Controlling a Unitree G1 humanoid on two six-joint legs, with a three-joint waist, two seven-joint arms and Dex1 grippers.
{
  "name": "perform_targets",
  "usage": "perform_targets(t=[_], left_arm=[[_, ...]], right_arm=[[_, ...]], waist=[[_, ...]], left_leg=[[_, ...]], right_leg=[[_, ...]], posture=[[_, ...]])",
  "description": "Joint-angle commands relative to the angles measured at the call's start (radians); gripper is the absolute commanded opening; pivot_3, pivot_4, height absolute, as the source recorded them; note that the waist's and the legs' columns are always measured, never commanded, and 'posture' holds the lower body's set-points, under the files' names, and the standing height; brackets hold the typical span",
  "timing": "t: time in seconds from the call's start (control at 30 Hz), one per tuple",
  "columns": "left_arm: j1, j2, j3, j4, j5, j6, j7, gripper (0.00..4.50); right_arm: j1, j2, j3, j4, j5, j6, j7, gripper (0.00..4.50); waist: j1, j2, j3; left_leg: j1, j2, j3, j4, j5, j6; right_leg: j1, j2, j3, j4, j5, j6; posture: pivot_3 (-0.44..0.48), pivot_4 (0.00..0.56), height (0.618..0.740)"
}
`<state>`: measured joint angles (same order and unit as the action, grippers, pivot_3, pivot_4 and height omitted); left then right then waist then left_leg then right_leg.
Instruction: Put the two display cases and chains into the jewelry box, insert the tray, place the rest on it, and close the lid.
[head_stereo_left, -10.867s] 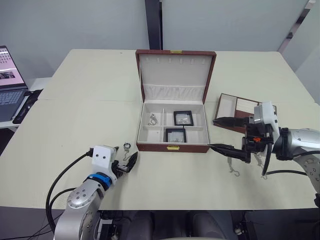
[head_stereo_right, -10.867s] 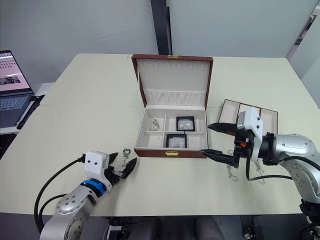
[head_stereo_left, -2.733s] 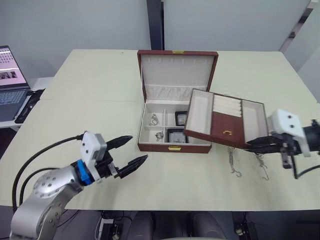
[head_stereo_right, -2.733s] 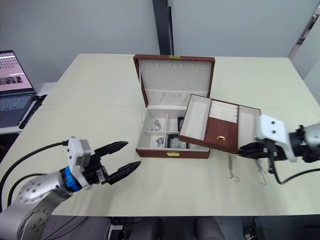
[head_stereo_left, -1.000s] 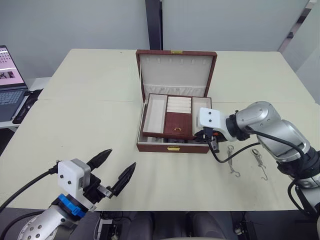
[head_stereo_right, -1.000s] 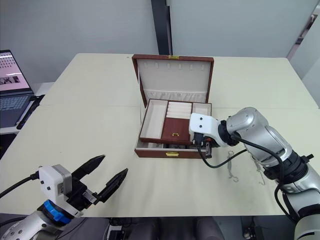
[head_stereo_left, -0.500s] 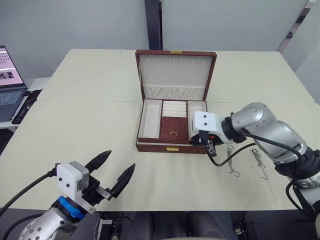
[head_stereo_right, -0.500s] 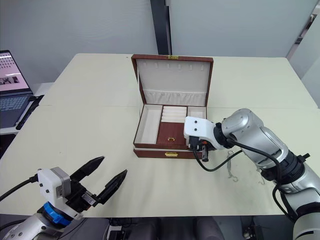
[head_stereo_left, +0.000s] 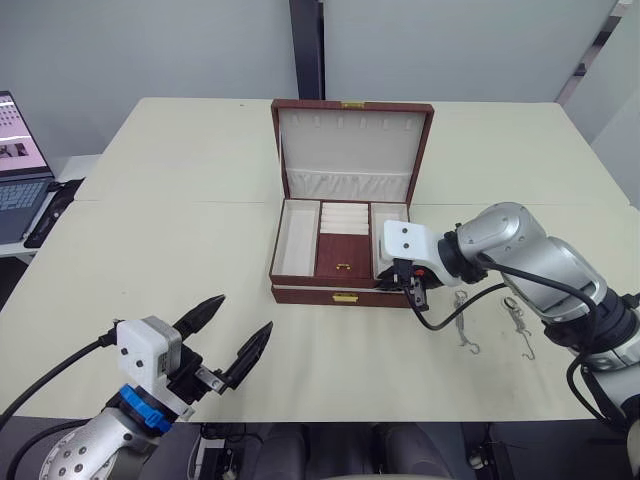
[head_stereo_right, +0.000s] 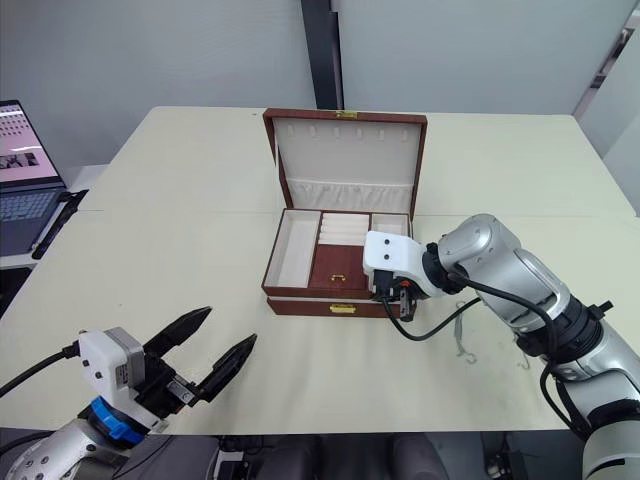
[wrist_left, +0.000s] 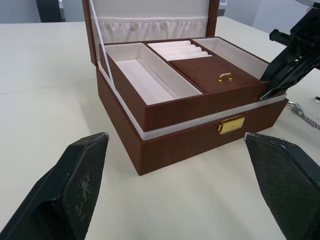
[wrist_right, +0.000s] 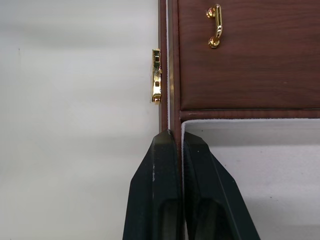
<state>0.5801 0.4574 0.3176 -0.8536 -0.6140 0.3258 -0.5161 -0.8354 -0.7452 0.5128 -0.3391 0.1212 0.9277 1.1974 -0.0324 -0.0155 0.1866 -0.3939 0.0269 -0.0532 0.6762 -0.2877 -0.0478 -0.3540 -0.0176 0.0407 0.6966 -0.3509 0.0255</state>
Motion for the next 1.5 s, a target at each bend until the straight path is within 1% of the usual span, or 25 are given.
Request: perform_targets(t=[0.03,0.23,0.5,0.83,1.03,1.5], left_arm=[[-0.003,0.011,-0.002,-0.045,-0.009,0.007,0.010,4.50],[-0.034,0.027,0.000,-0.073,-0.030,0.050,0.044,4.50],[-0.076,0.042,-0.011,-0.096,-0.052,0.102,0.083,4.50],[-0.066,0.038,-0.009,-0.102,-0.059,0.110,0.087,4.50],[-0.059,0.033,-0.009,-0.090,-0.053,0.099,0.078,4.50],[-0.038,0.027,-0.003,-0.076,-0.043,0.083,0.054,4.50]], right_arm=[[-0.021,-0.010,-0.016,-0.005,0.006,-0.012,-0.004,0.02],[-0.030,-0.022,-0.039,-0.006,0.022,-0.001,-0.003,0.02],[-0.012,-0.049,-0.028,0.005,0.022,-0.020,0.000,0.02],[-0.011,-0.040,-0.026,0.008,0.026,-0.020,-0.007,0.02],[-0.018,-0.016,-0.019,0.011,0.029,-0.014,-0.017,0.02],[-0.013,-0.020,-0.010,0.015,0.024,-0.025,-0.010,0.02]], waist=[[0.000,0.000,0.000],[0.001,0.000,0.000],[0.001,0.000,0.000],[0.001,0.000,0.000],[0.001,0.000,0.000],[0.001,0.000,0.000]], left_leg=[[0.000,0.000,0.000,0.000,0.000,0.000],[0.000,0.000,0.000,0.000,0.000,0.000],[0.000,0.000,0.000,0.000,0.000,0.000],[0.000,0.000,0.000,0.000,0.000,0.000],[0.000,0.000,0.000,0.000,0.000,0.000],[-0.001,0.000,0.000,0.000,0.000,0.000]], right_leg=[[0.000,0.000,0.000,0.000,0.000,0.000],[0.000,0.000,0.000,0.000,0.000,0.000],[0.000,0.000,0.000,0.000,0.000,0.000],[0.000,0.000,0.000,0.000,0.000,0.000],[0.000,0.000,0.000,0.000,0.000,0.000],[-0.001,0.000,0.000,0.000,0.000,0.000]], posture=[[0.000,0.150,0.740],[0.000,0.150,0.740],[0.000,0.150,0.740],[0.000,0.150,0.740],[0.000,0.150,0.740],[0.000,0.150,0.740]])
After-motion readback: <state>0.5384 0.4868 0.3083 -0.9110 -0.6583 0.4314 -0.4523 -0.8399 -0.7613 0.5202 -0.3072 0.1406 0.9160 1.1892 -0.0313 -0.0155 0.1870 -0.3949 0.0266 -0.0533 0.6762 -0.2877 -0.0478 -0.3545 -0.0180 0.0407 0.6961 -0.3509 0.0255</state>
